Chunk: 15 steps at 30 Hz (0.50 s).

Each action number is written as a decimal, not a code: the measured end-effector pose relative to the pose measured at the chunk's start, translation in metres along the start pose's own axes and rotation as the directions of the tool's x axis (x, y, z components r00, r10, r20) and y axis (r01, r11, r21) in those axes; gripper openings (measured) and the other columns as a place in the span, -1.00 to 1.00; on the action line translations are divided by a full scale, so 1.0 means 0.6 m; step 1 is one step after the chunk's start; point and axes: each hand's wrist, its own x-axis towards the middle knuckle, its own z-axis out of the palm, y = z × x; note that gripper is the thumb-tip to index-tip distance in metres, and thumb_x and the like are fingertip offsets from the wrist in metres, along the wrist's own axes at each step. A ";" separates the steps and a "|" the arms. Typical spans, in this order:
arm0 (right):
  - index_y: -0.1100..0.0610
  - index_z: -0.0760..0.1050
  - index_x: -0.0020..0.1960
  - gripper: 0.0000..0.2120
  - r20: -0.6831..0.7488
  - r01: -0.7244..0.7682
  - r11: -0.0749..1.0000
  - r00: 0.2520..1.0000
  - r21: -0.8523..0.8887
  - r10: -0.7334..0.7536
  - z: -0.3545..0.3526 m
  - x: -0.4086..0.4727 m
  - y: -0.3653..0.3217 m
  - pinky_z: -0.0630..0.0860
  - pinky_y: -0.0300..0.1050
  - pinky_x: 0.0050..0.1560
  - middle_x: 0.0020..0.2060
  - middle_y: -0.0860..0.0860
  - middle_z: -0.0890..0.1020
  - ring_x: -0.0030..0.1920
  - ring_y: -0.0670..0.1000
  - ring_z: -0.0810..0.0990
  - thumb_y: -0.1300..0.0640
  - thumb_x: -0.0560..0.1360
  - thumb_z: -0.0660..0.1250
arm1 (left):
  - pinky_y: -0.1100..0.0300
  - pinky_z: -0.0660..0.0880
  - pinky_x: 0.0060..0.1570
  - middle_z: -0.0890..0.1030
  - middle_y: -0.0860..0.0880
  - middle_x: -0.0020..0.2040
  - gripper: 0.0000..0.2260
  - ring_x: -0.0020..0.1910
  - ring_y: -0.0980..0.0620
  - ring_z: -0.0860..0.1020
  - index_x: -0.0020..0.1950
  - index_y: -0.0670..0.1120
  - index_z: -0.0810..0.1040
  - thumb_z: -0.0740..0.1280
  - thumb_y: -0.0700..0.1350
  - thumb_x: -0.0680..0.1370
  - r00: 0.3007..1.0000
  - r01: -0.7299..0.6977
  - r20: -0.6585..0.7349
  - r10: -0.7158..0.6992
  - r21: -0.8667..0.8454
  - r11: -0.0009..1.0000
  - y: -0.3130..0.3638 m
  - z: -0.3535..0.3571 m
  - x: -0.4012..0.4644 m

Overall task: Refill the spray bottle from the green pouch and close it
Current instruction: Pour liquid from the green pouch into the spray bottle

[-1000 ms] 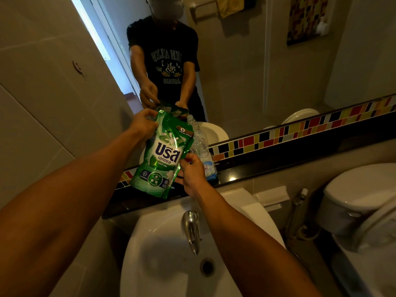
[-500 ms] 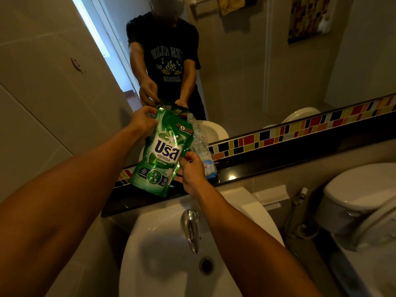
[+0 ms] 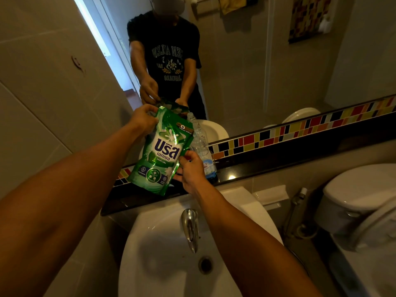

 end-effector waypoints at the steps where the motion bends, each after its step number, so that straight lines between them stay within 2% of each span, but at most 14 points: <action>1: 0.18 0.41 0.36 -0.73 0.001 -0.001 1.000 1.000 0.003 0.001 0.000 0.000 0.000 0.67 0.19 -0.04 0.21 0.26 0.68 -0.04 0.17 0.70 0.23 0.67 0.28 | 0.17 0.55 -0.29 0.55 -0.23 0.26 -0.68 0.14 -0.23 0.61 0.34 -0.06 0.46 0.31 -0.30 0.61 1.000 -0.002 0.002 0.002 0.005 1.000 0.000 -0.001 0.000; 9: 0.16 0.41 0.33 -0.77 0.005 -0.002 1.000 1.000 -0.003 0.002 0.000 -0.001 0.002 0.69 0.10 -0.15 0.06 0.16 0.69 -0.09 0.13 0.70 0.25 0.68 0.24 | 0.17 0.53 -0.29 0.54 -0.24 0.27 -0.67 0.16 -0.24 0.60 0.35 -0.06 0.46 0.31 -0.29 0.61 1.000 0.009 0.006 -0.009 0.020 1.000 -0.001 -0.002 0.002; 13: 0.14 0.43 0.30 -0.80 0.007 0.000 1.000 1.000 0.011 0.000 0.002 -0.002 0.003 0.68 0.14 -0.11 0.07 0.18 0.68 -0.04 0.17 0.69 0.25 0.68 0.26 | 0.05 0.59 -0.10 0.55 -0.25 0.26 -0.67 0.16 -0.26 0.61 0.34 -0.06 0.47 0.32 -0.29 0.60 1.000 0.000 -0.002 0.000 0.039 0.999 0.000 -0.004 0.003; 15: 0.09 0.45 0.23 -0.84 0.005 -0.004 1.000 1.000 0.014 0.004 0.004 -0.003 0.004 0.67 0.18 -0.06 0.12 0.22 0.69 0.01 0.21 0.69 0.24 0.68 0.26 | 0.04 0.60 -0.09 0.55 -0.24 0.25 -0.67 0.16 -0.26 0.61 0.34 -0.06 0.47 0.32 -0.29 0.60 1.000 -0.002 -0.008 0.002 0.044 0.999 0.001 -0.005 0.001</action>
